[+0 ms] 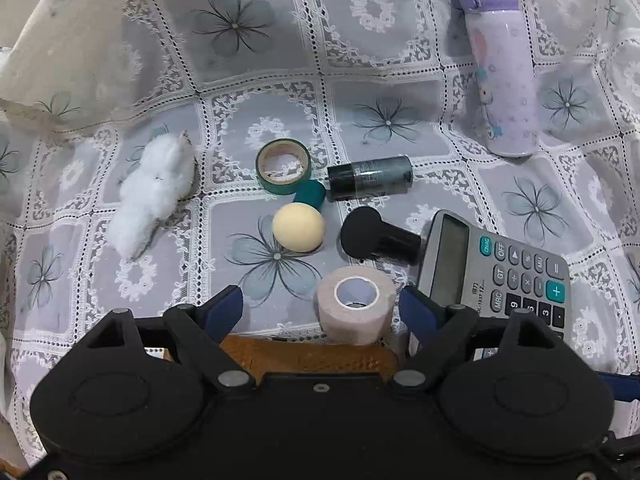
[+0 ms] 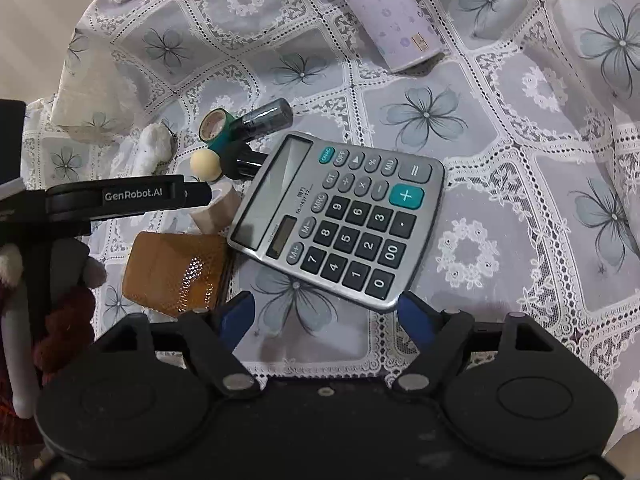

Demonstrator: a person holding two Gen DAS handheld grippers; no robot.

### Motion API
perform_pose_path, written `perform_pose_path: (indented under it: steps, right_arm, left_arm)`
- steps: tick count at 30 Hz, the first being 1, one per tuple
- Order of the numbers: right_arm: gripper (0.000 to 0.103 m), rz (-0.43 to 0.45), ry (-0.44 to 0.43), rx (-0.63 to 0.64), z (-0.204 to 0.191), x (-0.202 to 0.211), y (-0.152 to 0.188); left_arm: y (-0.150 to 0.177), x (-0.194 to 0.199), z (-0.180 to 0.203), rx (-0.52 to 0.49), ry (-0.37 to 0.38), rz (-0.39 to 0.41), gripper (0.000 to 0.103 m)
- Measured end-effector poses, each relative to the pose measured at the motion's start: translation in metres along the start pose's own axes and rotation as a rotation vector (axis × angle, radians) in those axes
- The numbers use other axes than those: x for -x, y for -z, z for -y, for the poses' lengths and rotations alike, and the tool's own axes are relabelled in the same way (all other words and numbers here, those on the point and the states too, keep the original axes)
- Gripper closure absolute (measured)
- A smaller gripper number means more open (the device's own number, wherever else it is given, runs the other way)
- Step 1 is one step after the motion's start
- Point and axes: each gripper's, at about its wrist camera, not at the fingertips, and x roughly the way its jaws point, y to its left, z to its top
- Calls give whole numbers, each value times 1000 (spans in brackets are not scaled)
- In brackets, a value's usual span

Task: Organize soft objects
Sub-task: 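Grasp the beige tape roll with the left tool while the right tool reaches the black cylinder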

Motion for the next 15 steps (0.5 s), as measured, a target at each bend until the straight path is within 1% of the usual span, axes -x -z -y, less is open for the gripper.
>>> perform_pose_path:
  steps: [1, 2, 5, 8, 12, 15]
  right_arm:
    - [25, -3, -2, -3, 1, 0, 0]
    - [25, -6, -5, -6, 1, -1, 0]
    - [25, -15, -17, -19, 2, 0, 0]
    - [24, -12, -16, -18, 2, 1, 0]
    - [24, -19, -16, -20, 1, -2, -1]
    - [24, -22, -19, -19, -1, -3, 0]
  left_arm:
    - [0, -3, 0, 2, -2, -10, 36]
    - [0, -6, -1, 7, 0, -22, 40]
    - [3, -12, -6, 32, 26, -53, 41]
    - [9, -9, -8, 27, 60, -40, 38]
    - [14, -12, -4, -8, 42, -43, 38]
    - [14, -18, -6, 1, 44, -54, 35]
